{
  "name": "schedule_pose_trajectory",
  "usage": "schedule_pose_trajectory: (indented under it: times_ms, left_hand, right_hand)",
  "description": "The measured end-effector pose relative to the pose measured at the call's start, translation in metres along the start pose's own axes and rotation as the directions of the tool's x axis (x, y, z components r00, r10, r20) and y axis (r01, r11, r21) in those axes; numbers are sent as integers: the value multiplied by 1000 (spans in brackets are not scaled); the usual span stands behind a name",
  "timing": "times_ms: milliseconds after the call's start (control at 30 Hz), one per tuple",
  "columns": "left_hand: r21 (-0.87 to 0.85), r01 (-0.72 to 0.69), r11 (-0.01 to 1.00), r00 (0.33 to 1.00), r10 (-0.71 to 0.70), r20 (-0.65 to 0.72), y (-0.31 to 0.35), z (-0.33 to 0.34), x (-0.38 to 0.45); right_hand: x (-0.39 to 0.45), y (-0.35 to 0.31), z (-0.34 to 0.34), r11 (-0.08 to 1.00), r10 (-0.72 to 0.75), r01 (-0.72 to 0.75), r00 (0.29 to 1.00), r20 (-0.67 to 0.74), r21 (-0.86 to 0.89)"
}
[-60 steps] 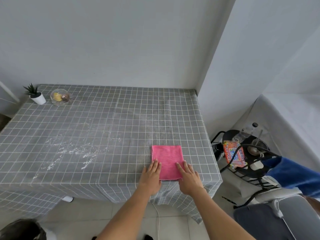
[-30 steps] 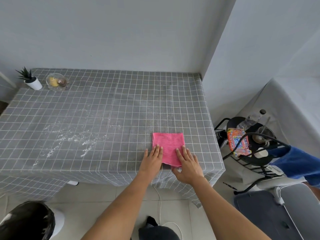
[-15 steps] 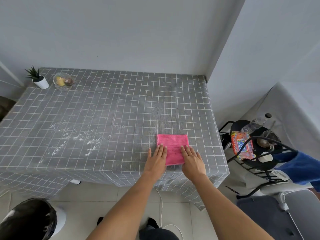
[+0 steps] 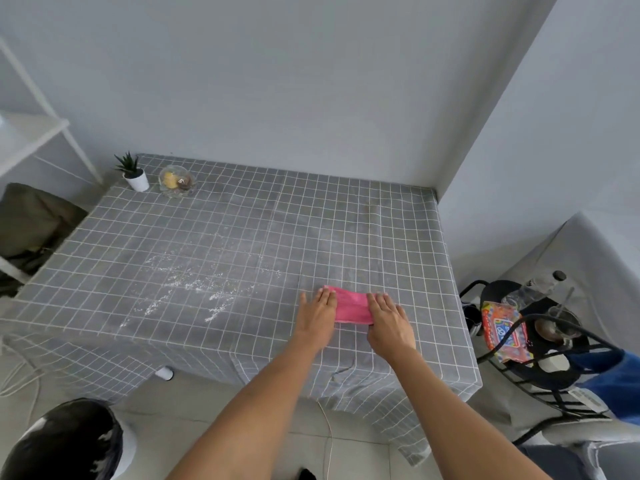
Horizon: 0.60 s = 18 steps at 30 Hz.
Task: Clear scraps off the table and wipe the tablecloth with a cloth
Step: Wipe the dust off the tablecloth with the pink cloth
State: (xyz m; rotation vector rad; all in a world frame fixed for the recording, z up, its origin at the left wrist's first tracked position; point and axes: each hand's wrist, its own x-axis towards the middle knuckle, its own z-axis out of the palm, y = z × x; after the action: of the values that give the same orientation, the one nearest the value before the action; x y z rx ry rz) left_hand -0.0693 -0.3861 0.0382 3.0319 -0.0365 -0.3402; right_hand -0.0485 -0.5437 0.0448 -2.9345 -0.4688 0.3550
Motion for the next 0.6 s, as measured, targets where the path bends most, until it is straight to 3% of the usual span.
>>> schedule_pose_trajectory:
  times_ms: [333, 600]
  left_hand:
    - [-12, 134, 991, 985, -134, -104, -133, -51, -1]
    - [-24, 148, 989, 982, -150, -117, -286, -68, -5]
  right_hand:
    - [69, -126, -33, 982, -189, 188, 976, -111, -23]
    - [129, -265, -15, 973, -230, 232, 968, -96, 3]
